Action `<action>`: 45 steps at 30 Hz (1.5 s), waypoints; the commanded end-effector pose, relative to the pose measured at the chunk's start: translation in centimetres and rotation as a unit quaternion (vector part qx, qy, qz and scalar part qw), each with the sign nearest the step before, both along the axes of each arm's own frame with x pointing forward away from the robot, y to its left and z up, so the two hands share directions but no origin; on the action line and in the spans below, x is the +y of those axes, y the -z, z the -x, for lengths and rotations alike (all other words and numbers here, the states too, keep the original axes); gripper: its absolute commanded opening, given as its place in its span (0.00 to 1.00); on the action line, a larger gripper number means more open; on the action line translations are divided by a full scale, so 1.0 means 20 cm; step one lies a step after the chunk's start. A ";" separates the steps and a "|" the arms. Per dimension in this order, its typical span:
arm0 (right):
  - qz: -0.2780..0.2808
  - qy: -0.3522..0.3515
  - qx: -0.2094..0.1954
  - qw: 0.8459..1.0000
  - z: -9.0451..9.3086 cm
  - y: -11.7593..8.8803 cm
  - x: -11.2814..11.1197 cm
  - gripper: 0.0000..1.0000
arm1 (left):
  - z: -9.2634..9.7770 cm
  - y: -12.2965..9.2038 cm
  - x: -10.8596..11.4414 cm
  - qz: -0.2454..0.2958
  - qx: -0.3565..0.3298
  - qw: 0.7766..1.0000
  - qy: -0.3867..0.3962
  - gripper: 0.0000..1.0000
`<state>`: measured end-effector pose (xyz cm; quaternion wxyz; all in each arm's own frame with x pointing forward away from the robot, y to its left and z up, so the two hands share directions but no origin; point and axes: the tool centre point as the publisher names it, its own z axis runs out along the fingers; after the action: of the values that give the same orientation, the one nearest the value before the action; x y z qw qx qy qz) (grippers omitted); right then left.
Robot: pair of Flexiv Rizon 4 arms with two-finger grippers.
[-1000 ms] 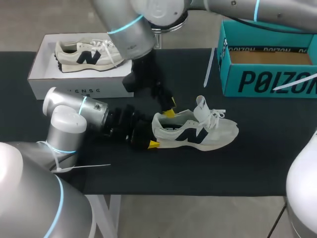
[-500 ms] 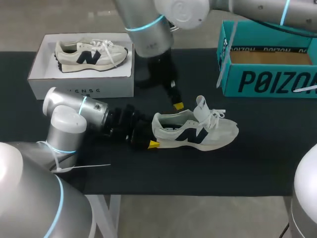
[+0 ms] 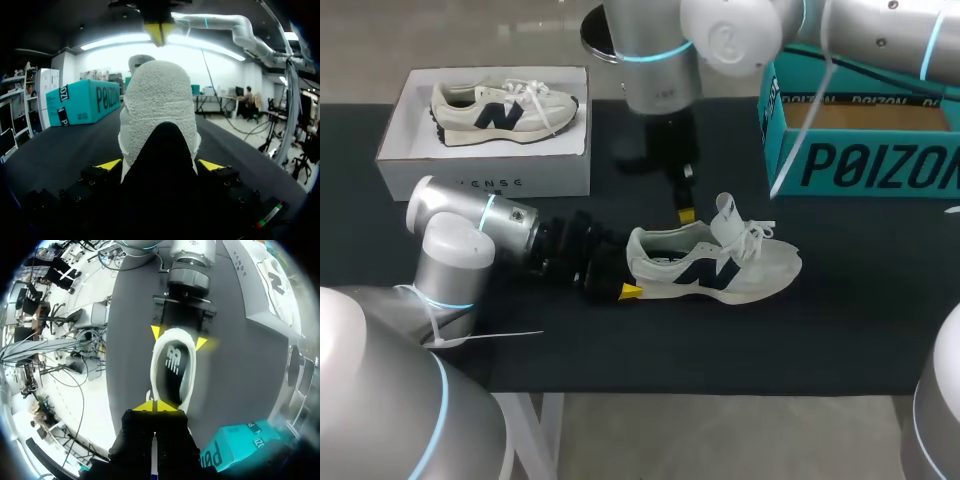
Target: Take the shoe out of the shoebox, open the shoe tongue, remove and reinsert the insole, then place the shoe into the shoebox
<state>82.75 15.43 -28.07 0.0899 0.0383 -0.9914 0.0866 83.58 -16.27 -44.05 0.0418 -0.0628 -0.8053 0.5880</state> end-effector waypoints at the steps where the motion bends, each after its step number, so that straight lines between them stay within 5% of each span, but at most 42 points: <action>1: -0.011 0.000 0.005 1.000 0.01 0.10 0.00 0.00 | 0.00 0.04 0.00 0.000 0.000 1.000 0.000 0.00; 16: -0.007 0.000 -0.004 1.000 0.02 0.27 -0.02 0.00 | 0.00 0.04 0.00 0.000 0.000 1.000 0.000 0.00; 45: -0.001 0.019 -0.028 0.999 -0.14 0.44 -0.14 0.00 | 0.00 0.04 0.00 0.000 0.000 1.000 0.000 0.00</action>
<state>85.58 12.37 -36.43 0.0646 0.0171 -0.9943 0.0834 83.58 -16.27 -44.05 0.0419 -0.0627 -0.8053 0.5880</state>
